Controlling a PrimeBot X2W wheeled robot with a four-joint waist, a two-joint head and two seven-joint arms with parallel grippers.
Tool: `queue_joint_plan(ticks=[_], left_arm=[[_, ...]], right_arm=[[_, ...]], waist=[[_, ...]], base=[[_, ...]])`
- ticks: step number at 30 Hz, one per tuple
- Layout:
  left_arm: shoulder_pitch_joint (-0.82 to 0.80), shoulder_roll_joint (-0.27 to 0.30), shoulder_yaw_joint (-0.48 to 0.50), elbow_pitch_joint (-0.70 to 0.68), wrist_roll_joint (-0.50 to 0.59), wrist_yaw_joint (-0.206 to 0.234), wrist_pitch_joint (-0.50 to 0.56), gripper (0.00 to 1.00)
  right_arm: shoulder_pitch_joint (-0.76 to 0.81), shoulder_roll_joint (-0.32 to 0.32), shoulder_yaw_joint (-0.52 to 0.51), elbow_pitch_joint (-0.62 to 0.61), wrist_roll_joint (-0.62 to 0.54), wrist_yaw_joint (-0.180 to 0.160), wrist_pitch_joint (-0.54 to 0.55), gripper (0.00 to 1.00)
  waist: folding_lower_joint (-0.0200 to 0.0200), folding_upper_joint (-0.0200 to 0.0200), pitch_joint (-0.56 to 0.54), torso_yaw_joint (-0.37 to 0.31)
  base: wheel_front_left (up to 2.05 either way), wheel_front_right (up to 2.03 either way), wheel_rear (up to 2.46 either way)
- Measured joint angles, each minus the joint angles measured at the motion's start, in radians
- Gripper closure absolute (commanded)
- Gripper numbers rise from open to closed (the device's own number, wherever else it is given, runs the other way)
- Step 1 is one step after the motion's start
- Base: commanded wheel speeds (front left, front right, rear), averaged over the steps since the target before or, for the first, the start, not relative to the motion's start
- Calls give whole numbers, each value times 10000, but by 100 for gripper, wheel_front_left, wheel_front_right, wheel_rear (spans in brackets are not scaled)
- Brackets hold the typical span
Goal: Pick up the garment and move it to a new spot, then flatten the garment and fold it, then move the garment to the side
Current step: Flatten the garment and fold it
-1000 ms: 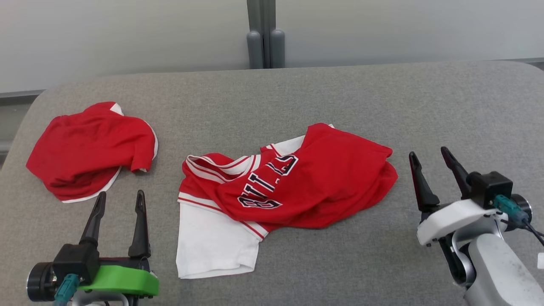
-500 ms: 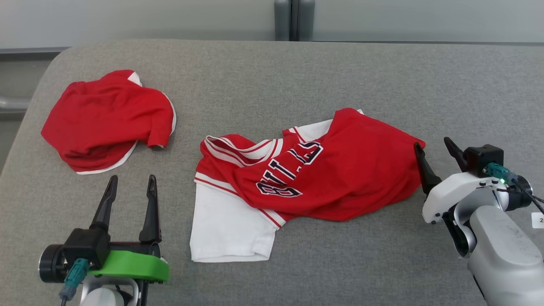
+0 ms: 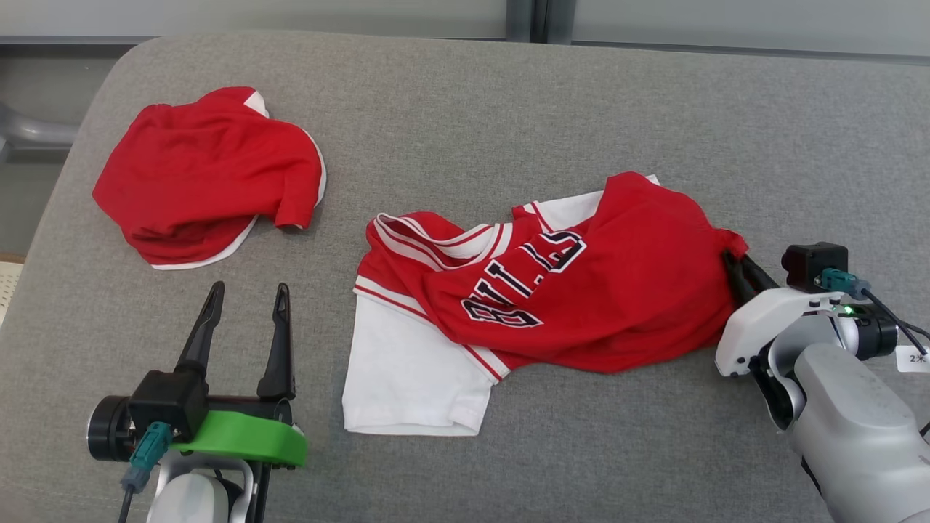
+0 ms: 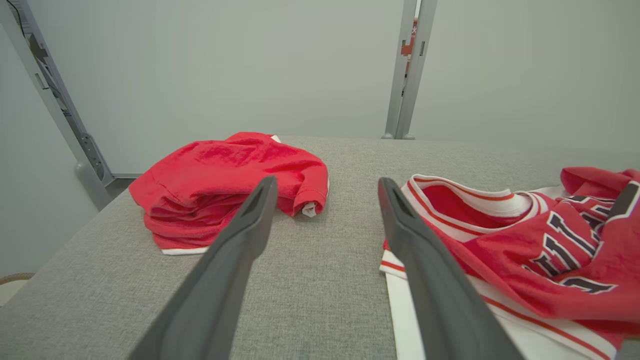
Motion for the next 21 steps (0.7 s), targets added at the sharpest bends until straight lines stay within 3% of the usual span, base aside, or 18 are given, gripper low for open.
queue_joint_plan(ticks=[5,9,21], left_arm=[[42,-8,100,75,0,0,0,0],[204,-15,203,134,0,-4,0,0],[760,-40,420,265,-2,-12,0,0]], right_arm=[[-56,-104,134,-107,257,0,-19,100],[255,-288,-282,-1154,245,2,-59,100],[3414,-270,-1829,-4661,174,4,-59,100]], waist=[[0,0,-131,-90],[0,0,-322,-288],[0,0,-880,-1287]], base=[[0,0,0],[0,0,0],[0,0,0]])
